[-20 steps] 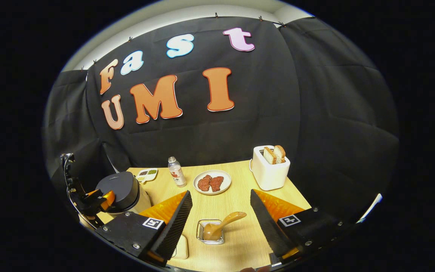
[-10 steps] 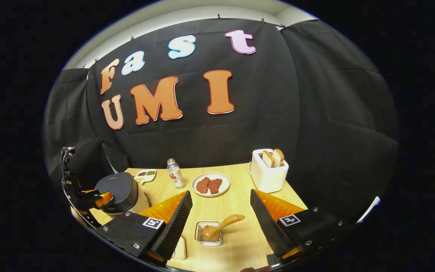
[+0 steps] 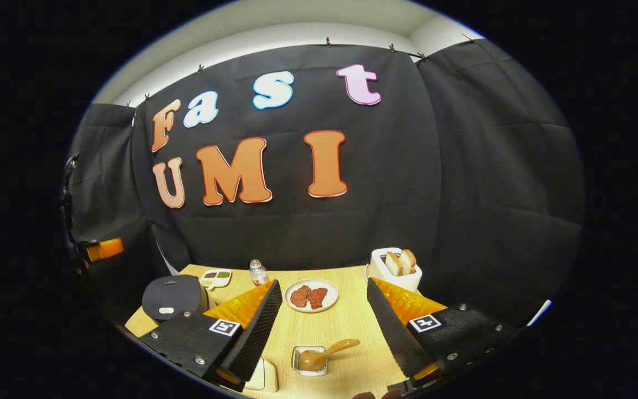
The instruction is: Close the left gripper, press the button to open the rice cooker; take a wooden spoon from the chopstick holder with the right hand, scoop a spoonful of rice and pour it into the rice cooker, then put the wooden spoon back into the chopstick holder.
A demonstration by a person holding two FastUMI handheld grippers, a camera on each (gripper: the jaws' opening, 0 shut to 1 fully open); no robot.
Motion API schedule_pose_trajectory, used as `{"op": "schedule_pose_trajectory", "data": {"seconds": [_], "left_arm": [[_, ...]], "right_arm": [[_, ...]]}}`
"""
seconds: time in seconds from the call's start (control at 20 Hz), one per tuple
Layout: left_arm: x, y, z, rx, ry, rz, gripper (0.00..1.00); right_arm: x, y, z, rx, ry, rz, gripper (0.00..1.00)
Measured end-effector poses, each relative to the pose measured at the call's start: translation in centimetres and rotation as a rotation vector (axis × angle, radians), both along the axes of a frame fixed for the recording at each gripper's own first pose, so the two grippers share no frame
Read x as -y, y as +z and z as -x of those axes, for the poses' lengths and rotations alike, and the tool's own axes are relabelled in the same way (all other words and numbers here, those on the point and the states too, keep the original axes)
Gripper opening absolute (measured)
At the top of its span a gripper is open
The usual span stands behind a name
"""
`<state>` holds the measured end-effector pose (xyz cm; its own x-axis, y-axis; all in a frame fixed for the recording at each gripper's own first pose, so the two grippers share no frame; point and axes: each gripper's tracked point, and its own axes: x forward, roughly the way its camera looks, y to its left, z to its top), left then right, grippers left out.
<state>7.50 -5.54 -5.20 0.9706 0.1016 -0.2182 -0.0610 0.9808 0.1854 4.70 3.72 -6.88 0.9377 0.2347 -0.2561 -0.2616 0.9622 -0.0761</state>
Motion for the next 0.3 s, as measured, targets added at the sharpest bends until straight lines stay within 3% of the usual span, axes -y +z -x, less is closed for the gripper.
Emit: {"op": "schedule_pose_trajectory", "data": {"seconds": [0.3], "left_arm": [[0.4, 8.2, 2.9, 0.132, -0.033, 0.002, 0.97]], "right_arm": [[-0.1, 3.9, 0.0, 0.093, 0.000, 0.023, 0.95]]}}
